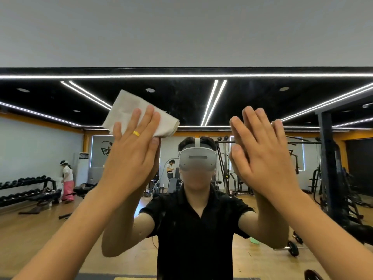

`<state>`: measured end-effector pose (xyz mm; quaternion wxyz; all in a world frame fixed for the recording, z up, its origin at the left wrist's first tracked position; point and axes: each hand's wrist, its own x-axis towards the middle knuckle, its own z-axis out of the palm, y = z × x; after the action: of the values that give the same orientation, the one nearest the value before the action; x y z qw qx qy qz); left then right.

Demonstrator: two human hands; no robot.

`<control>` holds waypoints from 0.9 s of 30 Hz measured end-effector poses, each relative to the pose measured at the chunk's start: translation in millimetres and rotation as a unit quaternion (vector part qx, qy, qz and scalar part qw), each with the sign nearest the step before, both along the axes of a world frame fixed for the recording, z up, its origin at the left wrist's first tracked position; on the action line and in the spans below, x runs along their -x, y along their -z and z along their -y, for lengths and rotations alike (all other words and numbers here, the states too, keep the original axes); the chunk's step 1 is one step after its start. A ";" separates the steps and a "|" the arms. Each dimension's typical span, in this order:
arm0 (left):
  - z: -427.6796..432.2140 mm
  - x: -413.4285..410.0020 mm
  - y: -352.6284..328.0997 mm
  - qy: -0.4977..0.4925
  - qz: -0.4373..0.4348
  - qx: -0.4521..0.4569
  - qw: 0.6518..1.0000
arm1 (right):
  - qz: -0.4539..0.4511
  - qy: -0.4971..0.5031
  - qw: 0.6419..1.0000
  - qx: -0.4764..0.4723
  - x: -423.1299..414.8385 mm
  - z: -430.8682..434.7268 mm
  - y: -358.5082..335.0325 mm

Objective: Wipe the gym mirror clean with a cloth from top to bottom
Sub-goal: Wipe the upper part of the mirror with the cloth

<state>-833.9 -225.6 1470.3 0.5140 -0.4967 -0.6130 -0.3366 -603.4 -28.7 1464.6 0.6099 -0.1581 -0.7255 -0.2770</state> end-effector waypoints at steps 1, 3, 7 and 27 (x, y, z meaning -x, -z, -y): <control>-4.3 -6.4 -9.3 -0.003 -0.002 0.001 1.000 | 0.000 0.001 1.000 0.000 -0.1 -0.7 -0.1; -15.0 -21.7 -33.1 0.000 0.002 0.007 1.000 | 0.000 0.004 1.000 0.001 0.3 -1.7 0.3; -36.2 -46.9 -76.6 -0.002 -0.001 0.006 1.000 | 0.003 -0.001 1.000 -0.001 0.3 -2.7 -0.2; -46.3 -50.2 -71.5 0.001 -0.011 -0.006 1.000 | -0.006 -0.006 1.000 -0.011 0.6 -3.9 0.8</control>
<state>-783.8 -179.2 1541.8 0.5235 -0.4976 -0.6047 -0.3355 -604.0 -24.9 1463.8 0.6172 -0.1487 -0.7200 -0.2801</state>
